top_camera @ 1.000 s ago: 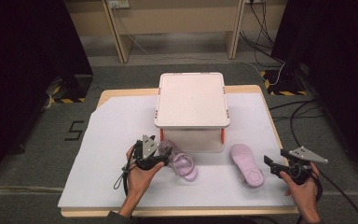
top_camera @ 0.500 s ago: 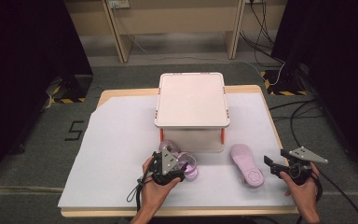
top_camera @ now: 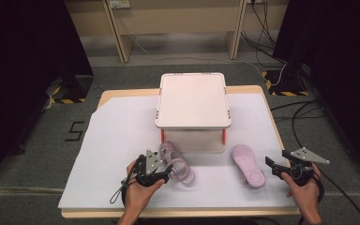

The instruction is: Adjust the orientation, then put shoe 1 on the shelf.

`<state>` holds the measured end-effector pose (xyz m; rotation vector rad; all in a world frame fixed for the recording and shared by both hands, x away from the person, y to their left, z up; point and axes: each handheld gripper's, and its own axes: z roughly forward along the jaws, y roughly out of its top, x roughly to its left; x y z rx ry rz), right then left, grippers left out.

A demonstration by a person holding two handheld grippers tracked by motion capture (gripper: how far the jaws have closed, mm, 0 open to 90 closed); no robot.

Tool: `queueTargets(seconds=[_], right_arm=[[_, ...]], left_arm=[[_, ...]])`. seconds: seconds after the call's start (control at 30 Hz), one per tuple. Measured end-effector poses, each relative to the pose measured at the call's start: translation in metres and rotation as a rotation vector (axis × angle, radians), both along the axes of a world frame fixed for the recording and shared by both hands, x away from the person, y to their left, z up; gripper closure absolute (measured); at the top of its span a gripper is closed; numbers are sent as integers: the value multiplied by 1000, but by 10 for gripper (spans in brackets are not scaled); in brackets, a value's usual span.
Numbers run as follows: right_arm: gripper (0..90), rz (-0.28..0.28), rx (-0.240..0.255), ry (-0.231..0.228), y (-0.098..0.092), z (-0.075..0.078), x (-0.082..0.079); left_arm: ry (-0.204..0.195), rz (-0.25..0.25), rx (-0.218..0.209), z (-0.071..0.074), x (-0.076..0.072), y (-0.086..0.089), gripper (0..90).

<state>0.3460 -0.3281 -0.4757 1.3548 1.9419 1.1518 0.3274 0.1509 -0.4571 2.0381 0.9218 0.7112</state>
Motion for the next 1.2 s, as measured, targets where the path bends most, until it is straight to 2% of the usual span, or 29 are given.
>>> queueTargets(seconds=[0.07,0.1,0.13,0.23,0.5,0.6,0.63,0.67,0.7,0.77,0.8,0.83,0.9,1.0,1.03,1.07,1.1,1.2], right_arm=[[240,1,2,-2,0,0,0],[240,-1,0,0,0,0,0],[240,0,1,-1,0,0,0],[240,-2,-1,1,0,0,0],[240,1,-1,-2,1,0,0],[239,2,-5,0,0,-1,0],[239,1,-6,1,1,-1,1],[239,1,-6,1,1,-1,1],[239,1,-6,2,1,-1,1],[239,2,-6,2,1,-1,1],[239,1,-4,2,1,-1,1],[239,2,-6,2,1,-1,1],[239,3,-7,2,1,-1,1],[239,1,-9,6,2,-1,1],[239,3,-10,4,1,-1,1],[239,3,-10,4,1,-1,1],[239,3,-5,3,1,-1,1],[240,4,-8,4,2,-1,1]], left_arm=[[-12,-5,19,2,-1,6,293],[8,-3,27,3,-4,8,285],[8,-3,27,3,-4,8,284],[2,1,69,5,-9,15,285],[8,20,67,7,-11,26,282],[9,16,45,6,-12,28,279],[28,11,-2,5,-13,25,274],[28,11,-2,5,-13,25,274],[31,-5,-23,6,-13,21,274],[27,-8,-20,5,-13,19,275],[23,-16,13,5,-14,16,294],[27,-21,26,2,-13,12,299],[22,-18,22,0,-13,10,328],[12,-6,-3,0,-13,9,336],[5,-4,-31,2,-14,9,332],[5,-4,-31,2,-14,9,325],[-3,-1,-65,5,-17,9,310],[-3,-11,-81,7,-18,5,304]])
